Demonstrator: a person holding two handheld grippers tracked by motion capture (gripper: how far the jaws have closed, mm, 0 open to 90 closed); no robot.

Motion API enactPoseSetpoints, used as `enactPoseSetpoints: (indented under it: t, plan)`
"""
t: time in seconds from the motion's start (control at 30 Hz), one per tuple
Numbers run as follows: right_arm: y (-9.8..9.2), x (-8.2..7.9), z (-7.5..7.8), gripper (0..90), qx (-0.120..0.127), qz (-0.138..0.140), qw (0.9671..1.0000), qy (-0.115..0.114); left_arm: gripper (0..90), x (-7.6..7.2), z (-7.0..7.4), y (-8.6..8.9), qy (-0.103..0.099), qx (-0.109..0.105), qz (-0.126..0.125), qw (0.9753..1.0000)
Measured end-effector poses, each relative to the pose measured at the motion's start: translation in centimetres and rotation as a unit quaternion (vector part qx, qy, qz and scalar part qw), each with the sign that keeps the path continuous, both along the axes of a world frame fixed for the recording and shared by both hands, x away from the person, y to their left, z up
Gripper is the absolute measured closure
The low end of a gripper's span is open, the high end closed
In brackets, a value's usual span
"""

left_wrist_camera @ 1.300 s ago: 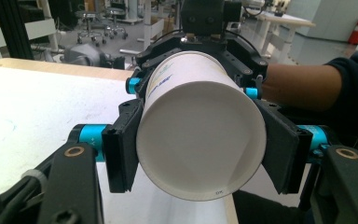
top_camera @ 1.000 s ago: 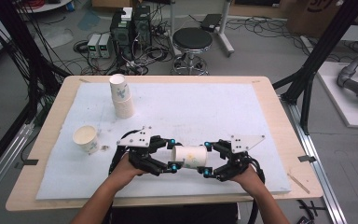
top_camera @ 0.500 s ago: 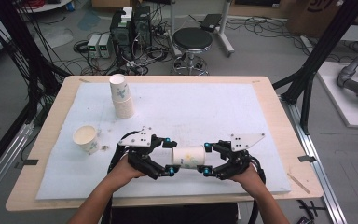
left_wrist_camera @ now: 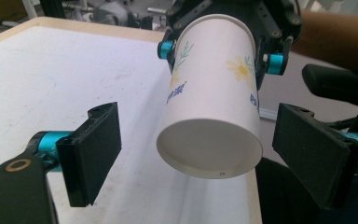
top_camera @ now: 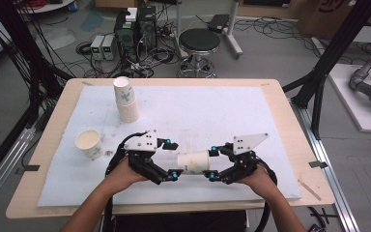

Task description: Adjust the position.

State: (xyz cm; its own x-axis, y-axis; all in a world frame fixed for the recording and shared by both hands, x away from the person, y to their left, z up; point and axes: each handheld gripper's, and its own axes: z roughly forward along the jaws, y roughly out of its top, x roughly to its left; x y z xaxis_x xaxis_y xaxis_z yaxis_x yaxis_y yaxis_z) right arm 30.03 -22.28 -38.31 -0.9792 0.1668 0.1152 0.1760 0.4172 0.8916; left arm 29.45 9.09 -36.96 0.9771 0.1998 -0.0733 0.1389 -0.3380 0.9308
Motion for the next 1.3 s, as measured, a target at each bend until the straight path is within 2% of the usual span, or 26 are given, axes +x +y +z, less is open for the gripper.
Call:
enactPoseSetpoints:
  t: [0.03, 0.07, 0.1, 0.17, 0.23, 0.3, 0.33, 0.4, 0.47, 0.5, 0.57, 0.63, 0.67, 0.7, 0.73, 0.77, 0.8, 0.83, 0.97, 1.03, 1.07, 1.13, 1.2, 1.23, 1.3]
  plan:
    - [0.1, 0.1, 0.2, 31.7, -0.009, 0.001, 1.0000, -0.002, 15.5, 0.0, 0.0, -0.2, 0.002, 0.010, 0.001, 0.9999]
    - [0.3, 0.1, 0.4, 31.7, -0.017, 0.002, 0.9998, -0.003, 15.5, 0.0, 0.0, -0.2, 0.002, 0.010, 0.001, 0.9999]
    - [0.4, 0.2, 0.6, 31.7, -0.026, 0.004, 0.9996, -0.007, 15.5, 0.1, 0.1, -0.3, -0.001, 0.023, -0.002, 0.9997]
    - [0.6, 0.4, 1.1, 31.7, -0.048, 0.005, 0.9988, -0.013, 15.7, 0.1, 0.1, -0.5, 0.001, 0.026, -0.004, 0.9997]
    - [0.9, 0.5, 1.5, 31.7, -0.065, 0.006, 0.9977, -0.020, 15.7, 0.2, 0.2, -0.7, -0.003, 0.040, -0.005, 0.9992]
    - [1.2, 0.6, 1.9, 31.7, -0.080, 0.009, 0.9964, -0.028, 15.8, 0.2, 0.2, -0.7, -0.005, 0.047, -0.002, 0.9989]
    - [1.2, 0.6, 1.9, 31.7, -0.080, 0.009, 0.9964, -0.028, 15.8, 0.2, 0.1, -0.8, -0.005, 0.053, 0.000, 0.9986]
    - [1.7, 0.7, 2.5, 31.7, -0.109, 0.010, 0.9933, -0.037, 15.9, 0.2, 0.0, -1.1, -0.011, 0.073, -0.003, 0.9973]
    - [1.9, 0.7, 2.6, 31.7, -0.118, 0.011, 0.9921, -0.042, 16.0, 0.2, 0.0, -1.3, -0.012, 0.080, -0.005, 0.9967]
    - [2.2, 0.7, 2.9, 31.7, -0.135, 0.013, 0.9895, -0.050, 16.3, 0.1, -0.2, -1.5, -0.014, 0.089, -0.005, 0.9959]
    - [2.4, 0.7, 3.1, 31.7, -0.143, 0.014, 0.9883, -0.051, 16.3, 0.2, -0.2, -1.6, -0.016, 0.094, -0.007, 0.9955]
    - [3.0, 0.8, 3.5, 31.7, -0.170, 0.021, 0.9834, -0.061, 16.4, 0.2, -0.2, -1.8, -0.016, 0.099, -0.006, 0.9949]
    - [3.0, 0.8, 3.5, 31.7, -0.170, 0.021, 0.9834, -0.061, 16.4, 0.2, -0.2, -1.9, -0.017, 0.104, -0.006, 0.9944]
    - [3.4, 0.7, 3.7, 31.7, -0.188, 0.027, 0.9799, -0.063, 16.4, 0.3, -0.2, -2.1, -0.017, 0.109, -0.007, 0.9938]
    - [3.4, 0.7, 3.7, 31.7, -0.188, 0.027, 0.9799, -0.063, 16.4, 0.3, -0.2, -2.1, -0.017, 0.109, -0.007, 0.9938]
    - [3.7, 0.8, 3.8, 31.7, -0.203, 0.029, 0.9767, -0.063, 16.5, 0.3, -0.2, -2.1, -0.017, 0.113, -0.008, 0.9934]
    - [3.7, 0.8, 3.8, 31.7, -0.203, 0.029, 0.9767, -0.063, 16.5, 0.4, -0.2, -2.2, -0.017, 0.117, -0.010, 0.9930]
    - [4.0, 0.9, 3.9, 31.6, -0.213, 0.032, 0.9743, -0.064, 16.6, 0.4, -0.2, -2.4, -0.017, 0.121, -0.011, 0.9924]
    - [4.6, 1.0, 4.2, 31.7, -0.236, 0.037, 0.9686, -0.069, 16.8, 0.6, -0.3, -2.7, -0.016, 0.131, -0.014, 0.9911]
    - [4.9, 1.0, 4.3, 31.6, -0.245, 0.040, 0.9660, -0.072, 17.1, 0.7, -0.5, -2.9, -0.017, 0.143, -0.016, 0.9895]
    - [4.9, 1.0, 4.3, 31.6, -0.245, 0.040, 0.9660, -0.072, 17.3, 0.7, -0.5, -2.9, -0.017, 0.143, -0.016, 0.9895]
    - [5.3, 1.1, 4.4, 31.6, -0.264, 0.041, 0.9607, -0.076, 17.4, 0.7, -0.7, -3.2, -0.017, 0.155, -0.019, 0.9876]
    - [5.4, 1.1, 4.4, 31.7, -0.267, 0.042, 0.9594, -0.079, 17.5, 0.7, -0.7, -3.3, -0.018, 0.157, -0.020, 0.9873]
    - [5.6, 1.1, 4.4, 31.6, -0.277, 0.044, 0.9566, -0.079, 17.5, 0.8, -0.8, -3.5, -0.016, 0.160, -0.020, 0.9868]
    - [5.8, 1.1, 4.5, 31.6, -0.282, 0.046, 0.9548, -0.081, 17.7, 0.8, -0.9, -3.6, -0.015, 0.164, -0.021, 0.9861]
